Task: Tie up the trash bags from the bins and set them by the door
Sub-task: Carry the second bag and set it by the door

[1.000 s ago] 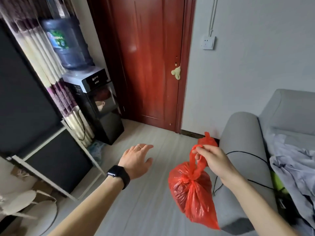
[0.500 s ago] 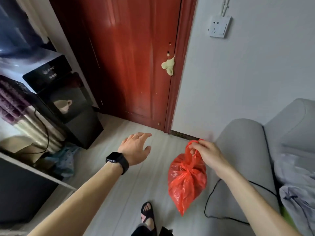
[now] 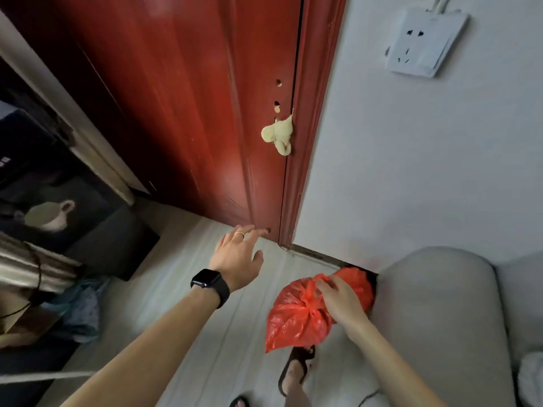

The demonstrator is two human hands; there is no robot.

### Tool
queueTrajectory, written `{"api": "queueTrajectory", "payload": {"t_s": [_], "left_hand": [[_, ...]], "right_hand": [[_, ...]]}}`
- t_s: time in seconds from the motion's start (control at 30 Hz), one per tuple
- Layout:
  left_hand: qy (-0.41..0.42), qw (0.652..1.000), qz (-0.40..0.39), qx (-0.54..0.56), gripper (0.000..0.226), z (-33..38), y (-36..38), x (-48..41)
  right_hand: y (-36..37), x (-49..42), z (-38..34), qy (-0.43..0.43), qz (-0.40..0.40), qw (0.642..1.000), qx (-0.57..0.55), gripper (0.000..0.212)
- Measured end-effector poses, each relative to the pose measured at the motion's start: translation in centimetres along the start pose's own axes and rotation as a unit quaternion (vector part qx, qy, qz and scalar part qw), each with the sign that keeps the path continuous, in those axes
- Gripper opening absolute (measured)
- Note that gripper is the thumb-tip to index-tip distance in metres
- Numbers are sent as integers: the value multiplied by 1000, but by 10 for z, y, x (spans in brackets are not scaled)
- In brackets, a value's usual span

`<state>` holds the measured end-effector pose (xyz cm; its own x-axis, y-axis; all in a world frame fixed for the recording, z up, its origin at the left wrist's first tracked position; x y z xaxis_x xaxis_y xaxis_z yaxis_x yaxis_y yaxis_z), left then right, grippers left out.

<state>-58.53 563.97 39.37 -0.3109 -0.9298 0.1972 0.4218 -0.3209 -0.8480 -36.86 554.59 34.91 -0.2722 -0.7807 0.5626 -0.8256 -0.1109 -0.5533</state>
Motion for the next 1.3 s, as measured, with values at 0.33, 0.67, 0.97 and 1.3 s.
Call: {"api": "queueTrajectory", "payload": {"t_s": [0.33, 0.67, 0.97, 1.3], "left_hand": [[-7, 998, 31, -57, 63, -32, 72, -187], [222, 946, 80, -220, 77, -80, 179, -336], [257, 919, 167, -246, 101, -112, 231, -378], [221, 938, 108, -243, 101, -98, 214, -357]], "right_hand": [[44, -224, 54, 97, -77, 988, 87, 33], [84, -419, 147, 184, 20, 980, 75, 34], [136, -466, 193, 275, -5, 958, 82, 37], [110, -445, 165, 181, -63, 969, 154, 29]]}}
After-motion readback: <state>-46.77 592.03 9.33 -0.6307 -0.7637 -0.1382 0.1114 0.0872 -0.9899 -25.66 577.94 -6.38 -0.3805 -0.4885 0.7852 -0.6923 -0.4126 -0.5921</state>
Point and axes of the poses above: each hand's wrist, its own x-axis away from the middle knuckle, its own y-axis out of the palm, z = x × y, the point moved 2 cm from there along -x, towards the middle knuckle, and after that the axes turned 7 degrees about x, right-handed, at the moved point
